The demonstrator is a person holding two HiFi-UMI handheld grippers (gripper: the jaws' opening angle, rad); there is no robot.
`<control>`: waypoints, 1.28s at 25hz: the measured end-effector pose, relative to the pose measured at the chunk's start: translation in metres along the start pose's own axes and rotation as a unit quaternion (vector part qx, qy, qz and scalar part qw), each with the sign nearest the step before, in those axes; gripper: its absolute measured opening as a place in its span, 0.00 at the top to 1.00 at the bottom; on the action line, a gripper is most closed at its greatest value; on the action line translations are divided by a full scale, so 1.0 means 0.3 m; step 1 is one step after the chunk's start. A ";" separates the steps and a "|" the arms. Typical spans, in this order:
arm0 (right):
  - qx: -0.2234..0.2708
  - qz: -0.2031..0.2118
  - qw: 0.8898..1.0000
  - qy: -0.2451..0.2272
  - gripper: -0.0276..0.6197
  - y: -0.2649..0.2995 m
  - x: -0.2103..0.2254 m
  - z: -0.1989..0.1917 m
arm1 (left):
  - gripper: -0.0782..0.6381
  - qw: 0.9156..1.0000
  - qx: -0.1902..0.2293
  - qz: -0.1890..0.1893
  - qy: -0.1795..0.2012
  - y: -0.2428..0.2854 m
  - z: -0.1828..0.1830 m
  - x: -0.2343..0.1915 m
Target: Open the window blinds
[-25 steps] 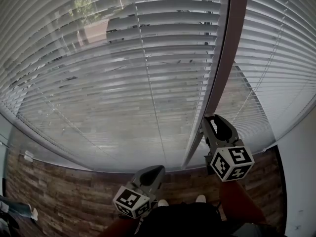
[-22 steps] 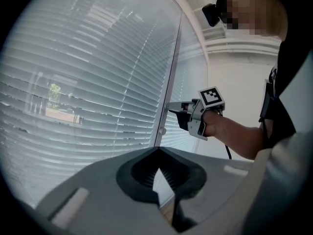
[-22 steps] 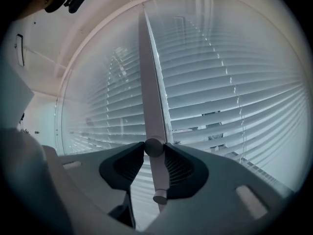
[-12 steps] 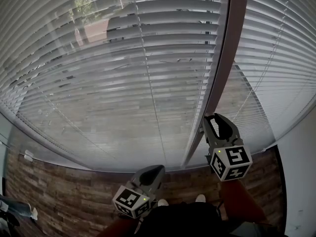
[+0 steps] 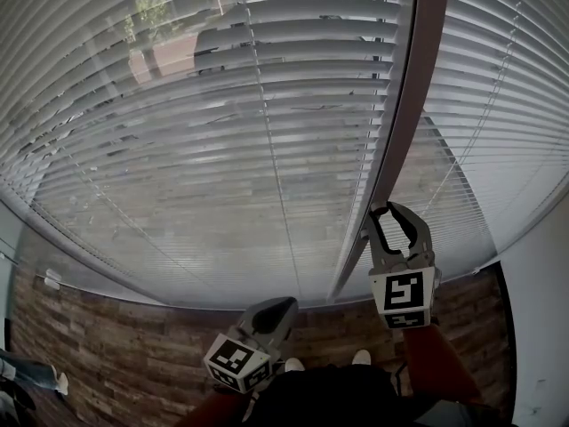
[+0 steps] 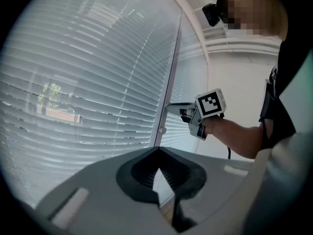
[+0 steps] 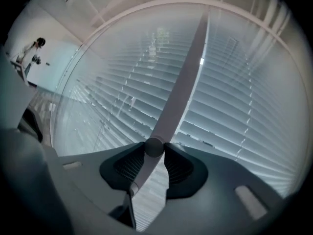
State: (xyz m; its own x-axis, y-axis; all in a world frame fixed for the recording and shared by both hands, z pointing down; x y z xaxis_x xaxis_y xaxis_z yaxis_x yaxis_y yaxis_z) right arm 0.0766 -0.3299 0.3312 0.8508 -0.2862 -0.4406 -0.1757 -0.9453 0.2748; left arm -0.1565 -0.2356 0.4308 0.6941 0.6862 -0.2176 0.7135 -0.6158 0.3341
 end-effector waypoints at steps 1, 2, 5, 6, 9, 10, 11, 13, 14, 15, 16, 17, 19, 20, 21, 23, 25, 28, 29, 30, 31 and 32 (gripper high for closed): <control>-0.005 -0.006 1.000 -0.015 0.73 -0.004 -0.004 0.002 | 0.89 1.000 -0.001 0.000 0.000 -0.003 -0.001 0.001; -0.010 -0.012 0.999 -0.030 0.73 -0.010 -0.011 0.004 | 0.89 1.000 -0.001 -0.001 -0.001 -0.007 -0.005 0.003; -0.018 -0.035 0.996 -0.086 0.73 -0.025 -0.039 0.003 | 0.89 1.000 0.000 -0.005 -0.003 -0.015 -0.016 0.010; -0.021 -0.047 0.992 -0.112 0.73 -0.021 -0.040 0.003 | 0.89 1.000 0.000 -0.005 -0.003 -0.011 -0.011 0.011; -0.033 -0.084 0.979 -0.182 0.73 0.000 -0.040 0.004 | 0.89 1.000 -0.001 0.000 -0.005 0.005 0.016 0.010; -0.034 -0.091 0.976 -0.193 0.73 0.003 -0.044 0.002 | 0.89 1.000 0.000 0.000 -0.006 0.005 0.018 0.011; -0.033 -0.093 0.976 -0.192 0.73 0.003 -0.048 -0.001 | 0.89 1.000 0.001 0.000 -0.007 0.003 0.014 0.011; -0.022 -0.077 0.985 -0.153 0.72 -0.010 -0.047 0.001 | 0.89 1.000 0.002 -0.001 -0.007 -0.004 0.001 0.012; -0.012 -0.061 0.992 -0.114 0.71 -0.020 -0.038 0.007 | 0.89 1.000 0.002 -0.002 -0.007 -0.007 -0.001 0.015; 0.000 -0.040 0.997 -0.065 0.67 -0.031 -0.025 0.011 | 0.89 1.000 0.002 -0.003 -0.007 -0.011 -0.001 0.018; 0.013 -0.014 1.000 -0.007 0.66 -0.040 -0.009 0.012 | 0.89 1.000 0.002 -0.002 -0.007 -0.015 0.000 0.019; 0.026 0.016 0.998 0.060 0.66 -0.046 0.007 0.009 | 0.89 1.000 0.001 -0.001 -0.007 -0.018 -0.002 0.019; 0.044 0.077 0.976 0.200 0.66 -0.041 0.037 -0.009 | 0.89 1.000 -0.002 0.001 -0.008 -0.015 -0.004 0.013; 0.049 0.104 0.958 0.264 0.66 -0.030 0.049 -0.021 | 0.89 1.000 -0.003 0.002 -0.008 -0.009 0.000 0.011; 0.052 0.125 0.939 0.316 0.66 -0.017 0.057 -0.034 | 0.89 1.000 -0.004 0.002 -0.009 -0.002 0.004 0.009; 0.052 0.149 0.911 0.381 0.66 0.006 0.063 -0.054 | 0.89 1.000 -0.004 0.000 -0.008 0.007 0.005 0.008; 0.052 0.155 0.901 0.401 0.67 0.015 0.059 -0.061 | 0.89 1.000 -0.003 -0.002 -0.007 0.007 0.004 0.010; 0.048 0.134 0.922 0.361 0.70 0.004 0.043 -0.052 | 0.89 1.000 0.002 -0.003 -0.007 -0.001 -0.002 0.013; 0.044 0.122 0.933 0.335 0.71 0.000 0.038 -0.046 | 0.89 1.000 0.005 -0.003 -0.007 -0.003 -0.003 0.013; 0.039 0.110 0.945 0.305 0.72 -0.001 0.037 -0.039 | 0.89 1.000 0.006 -0.003 -0.007 -0.003 -0.002 0.012; 0.034 0.098 0.956 0.275 0.72 0.000 0.037 -0.032 | 0.89 1.000 0.005 -0.002 -0.008 -0.002 -0.001 0.010; 0.029 0.087 0.965 0.247 0.72 0.002 0.037 -0.026 | 0.89 1.000 0.002 -0.001 -0.008 0.000 0.000 0.007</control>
State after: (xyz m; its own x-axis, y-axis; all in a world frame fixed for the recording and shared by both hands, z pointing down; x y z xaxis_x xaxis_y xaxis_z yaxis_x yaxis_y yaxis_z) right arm 0.0897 -0.3323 0.3329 0.9353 -0.3465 0.0720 -0.3531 -0.9007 0.2529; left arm -0.1549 -0.2341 0.4304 0.6942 0.6813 -0.2321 0.7151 -0.6162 0.3301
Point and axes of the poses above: the fingertips, and each gripper's own axes: y forward along the fingers, x to its right, z out of its top, the point moved 9 cm from there along -y, backward along the fingers, and after that the axes turned 11 degrees about -x, right-handed, at the moved point
